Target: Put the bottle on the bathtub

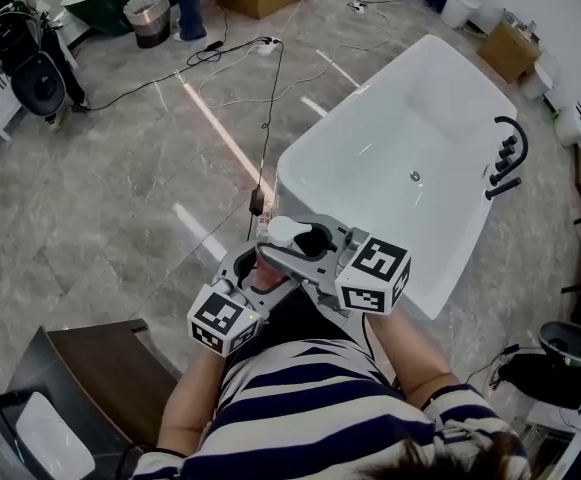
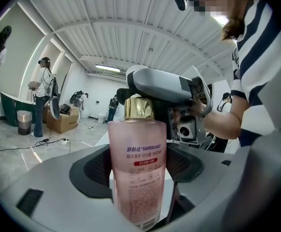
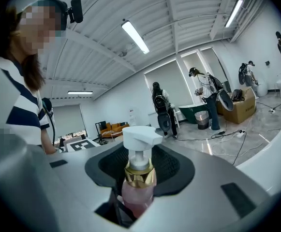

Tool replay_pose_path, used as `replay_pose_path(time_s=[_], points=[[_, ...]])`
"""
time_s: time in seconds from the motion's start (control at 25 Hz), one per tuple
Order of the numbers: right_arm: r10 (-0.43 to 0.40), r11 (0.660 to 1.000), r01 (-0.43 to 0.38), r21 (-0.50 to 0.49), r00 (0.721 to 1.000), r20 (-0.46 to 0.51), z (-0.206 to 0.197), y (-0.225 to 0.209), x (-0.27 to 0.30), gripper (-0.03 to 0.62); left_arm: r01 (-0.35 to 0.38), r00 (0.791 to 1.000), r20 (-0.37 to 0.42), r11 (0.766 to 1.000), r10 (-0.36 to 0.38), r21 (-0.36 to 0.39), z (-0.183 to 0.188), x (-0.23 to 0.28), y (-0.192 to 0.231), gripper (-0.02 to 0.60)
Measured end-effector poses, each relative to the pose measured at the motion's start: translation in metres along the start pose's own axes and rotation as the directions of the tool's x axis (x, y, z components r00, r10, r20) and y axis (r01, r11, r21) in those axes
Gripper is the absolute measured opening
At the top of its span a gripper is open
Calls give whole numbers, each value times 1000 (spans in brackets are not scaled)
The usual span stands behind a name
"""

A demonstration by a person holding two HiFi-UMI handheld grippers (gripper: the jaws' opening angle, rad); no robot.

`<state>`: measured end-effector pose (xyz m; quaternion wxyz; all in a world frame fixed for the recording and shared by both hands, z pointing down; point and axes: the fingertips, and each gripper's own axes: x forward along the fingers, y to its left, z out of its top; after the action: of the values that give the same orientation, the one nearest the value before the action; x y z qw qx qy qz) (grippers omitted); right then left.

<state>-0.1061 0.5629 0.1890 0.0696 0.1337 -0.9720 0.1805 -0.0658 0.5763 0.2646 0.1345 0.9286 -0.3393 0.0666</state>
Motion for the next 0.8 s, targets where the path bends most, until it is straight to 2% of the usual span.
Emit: replay_pose_path(time_s=[0.4,0.6,0.8], points=[[29,997,-29,-68,1000,1,26,-43,59,163,-26,1000,7,999,26,23,17,9,78,336],[38,996,-41,-74,999,-33,40,-66,99,163,-34,999,10,999,34,-1,26,8,124,336],[34,998,-35,-44,999,-19,48,-85,133,163,-27,999,-25,1000,27,-5,27,3,163,336]])
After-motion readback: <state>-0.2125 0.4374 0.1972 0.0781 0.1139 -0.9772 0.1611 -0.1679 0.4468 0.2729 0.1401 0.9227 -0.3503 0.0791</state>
